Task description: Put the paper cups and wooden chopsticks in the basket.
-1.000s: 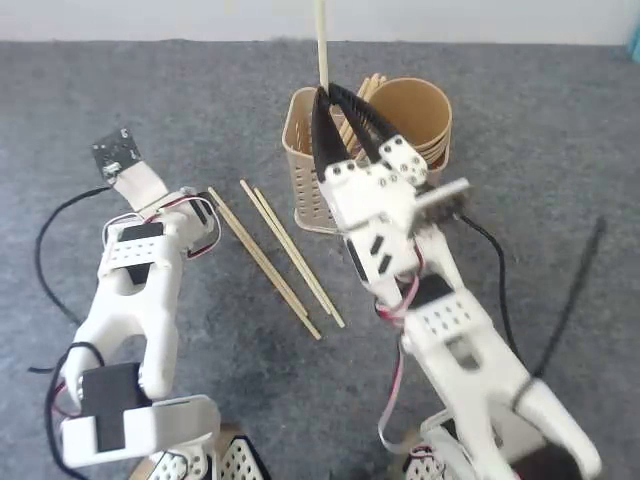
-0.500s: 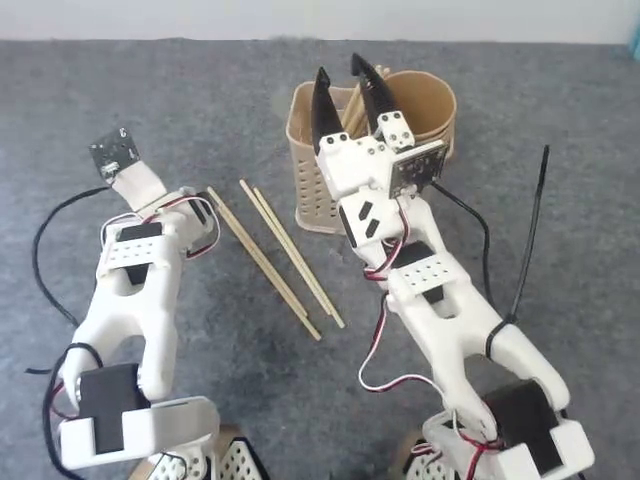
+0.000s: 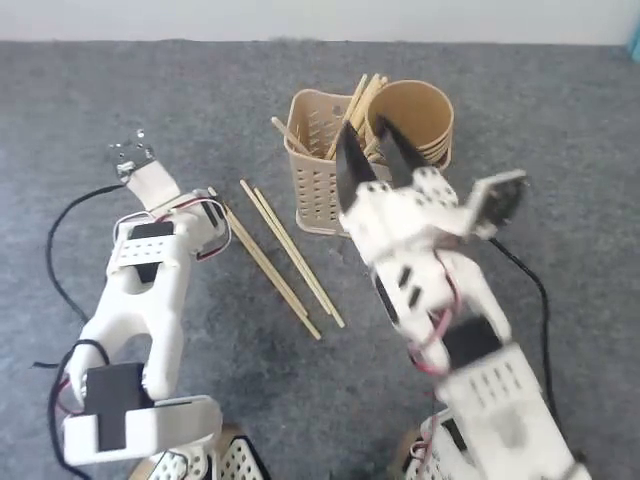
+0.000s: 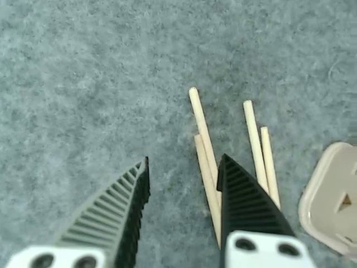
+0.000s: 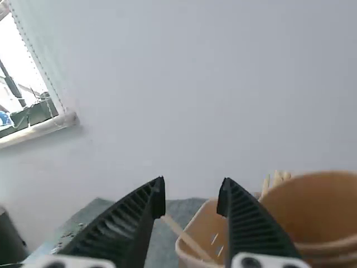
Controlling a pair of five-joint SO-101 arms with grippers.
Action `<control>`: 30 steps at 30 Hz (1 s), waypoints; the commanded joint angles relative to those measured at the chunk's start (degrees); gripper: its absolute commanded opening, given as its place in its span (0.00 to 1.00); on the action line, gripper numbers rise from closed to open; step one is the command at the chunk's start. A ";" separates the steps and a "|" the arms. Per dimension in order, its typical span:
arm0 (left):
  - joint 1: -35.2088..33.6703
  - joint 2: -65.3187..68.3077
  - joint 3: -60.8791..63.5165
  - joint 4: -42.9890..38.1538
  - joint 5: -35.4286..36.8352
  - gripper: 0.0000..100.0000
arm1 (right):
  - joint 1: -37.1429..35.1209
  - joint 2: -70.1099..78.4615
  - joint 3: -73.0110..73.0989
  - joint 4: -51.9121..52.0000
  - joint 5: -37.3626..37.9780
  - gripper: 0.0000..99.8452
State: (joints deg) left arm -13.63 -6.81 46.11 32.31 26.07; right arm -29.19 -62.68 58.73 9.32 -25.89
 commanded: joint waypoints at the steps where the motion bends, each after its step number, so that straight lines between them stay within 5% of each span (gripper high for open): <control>1: 0.88 -0.35 -1.36 1.05 0.53 0.19 | -3.65 -14.20 1.14 20.44 -3.52 0.16; 8: 3.87 0.09 -2.42 1.14 0.53 0.19 | -12.09 -30.11 14.15 37.14 7.56 0.16; 17: 4.40 15.21 -18.86 11.34 6.07 0.19 | -21.67 -28.18 29.01 28.44 9.93 0.16; 26: 4.75 25.05 -32.22 19.16 7.74 0.19 | -22.02 -19.38 28.84 22.99 9.93 0.16; 30: 5.27 26.20 -33.71 20.48 7.74 0.10 | -22.02 -18.51 28.75 22.55 9.93 0.16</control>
State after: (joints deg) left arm -9.14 20.00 15.69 51.82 33.27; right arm -50.73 -82.11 88.70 33.32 -17.19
